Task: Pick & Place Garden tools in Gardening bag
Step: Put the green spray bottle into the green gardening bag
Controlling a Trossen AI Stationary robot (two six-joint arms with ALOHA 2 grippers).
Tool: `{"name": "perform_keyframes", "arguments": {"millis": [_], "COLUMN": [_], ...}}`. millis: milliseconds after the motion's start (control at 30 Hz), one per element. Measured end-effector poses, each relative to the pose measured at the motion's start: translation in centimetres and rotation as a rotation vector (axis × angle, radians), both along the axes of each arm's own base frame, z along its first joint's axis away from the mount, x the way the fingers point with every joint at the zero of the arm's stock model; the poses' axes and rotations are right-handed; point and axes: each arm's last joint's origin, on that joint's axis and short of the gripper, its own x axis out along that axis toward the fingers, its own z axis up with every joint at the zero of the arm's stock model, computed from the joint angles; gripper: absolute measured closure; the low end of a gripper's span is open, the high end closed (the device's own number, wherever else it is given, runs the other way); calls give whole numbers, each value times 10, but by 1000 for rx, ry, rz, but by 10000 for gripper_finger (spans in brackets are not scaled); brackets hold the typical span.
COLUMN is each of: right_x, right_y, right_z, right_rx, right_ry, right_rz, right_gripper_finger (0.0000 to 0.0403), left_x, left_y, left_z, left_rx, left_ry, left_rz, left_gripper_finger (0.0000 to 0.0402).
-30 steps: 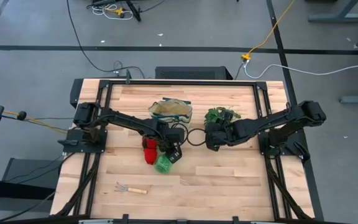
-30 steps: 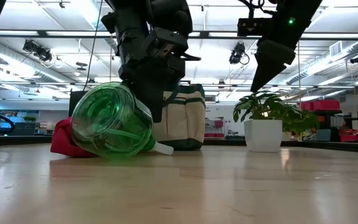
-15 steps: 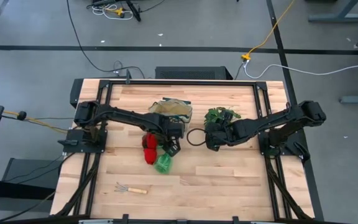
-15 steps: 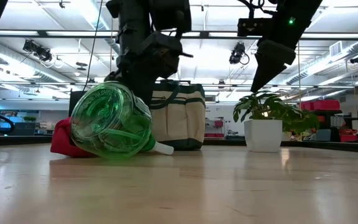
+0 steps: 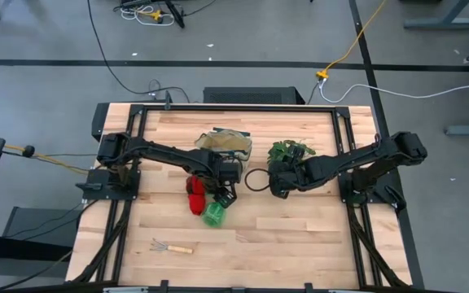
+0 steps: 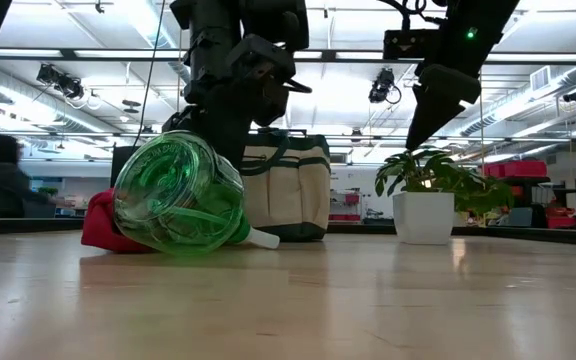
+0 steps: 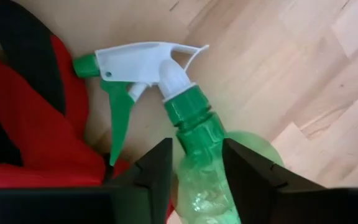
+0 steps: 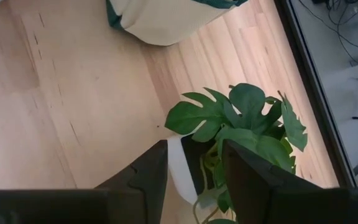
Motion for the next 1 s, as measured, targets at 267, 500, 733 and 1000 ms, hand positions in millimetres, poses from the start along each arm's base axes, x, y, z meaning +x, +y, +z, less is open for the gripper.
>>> {"name": "perform_keyframes", "arguments": {"millis": [267, 500, 733, 1000], "right_x": [0, 0, 0, 0], "right_y": [0, 0, 1, 1], "right_z": [0, 0, 0, 0], "right_rx": [5, 5, 6, 6], "right_ry": [1, 0, -3, -1], "right_rz": [1, 0, 1, 2], "right_gripper_finger": [248, 248, 248, 248], "left_x": [2, 6, 10, 11], "left_y": [7, 6, 5, 5], "left_z": [0, -12, -28, -29], "left_rx": [35, -10, -61, -61], "left_ry": [-21, 11, 56, 53], "left_rz": [33, 20, 6, 6], "left_gripper_finger": [201, 196, 195, 195]}}
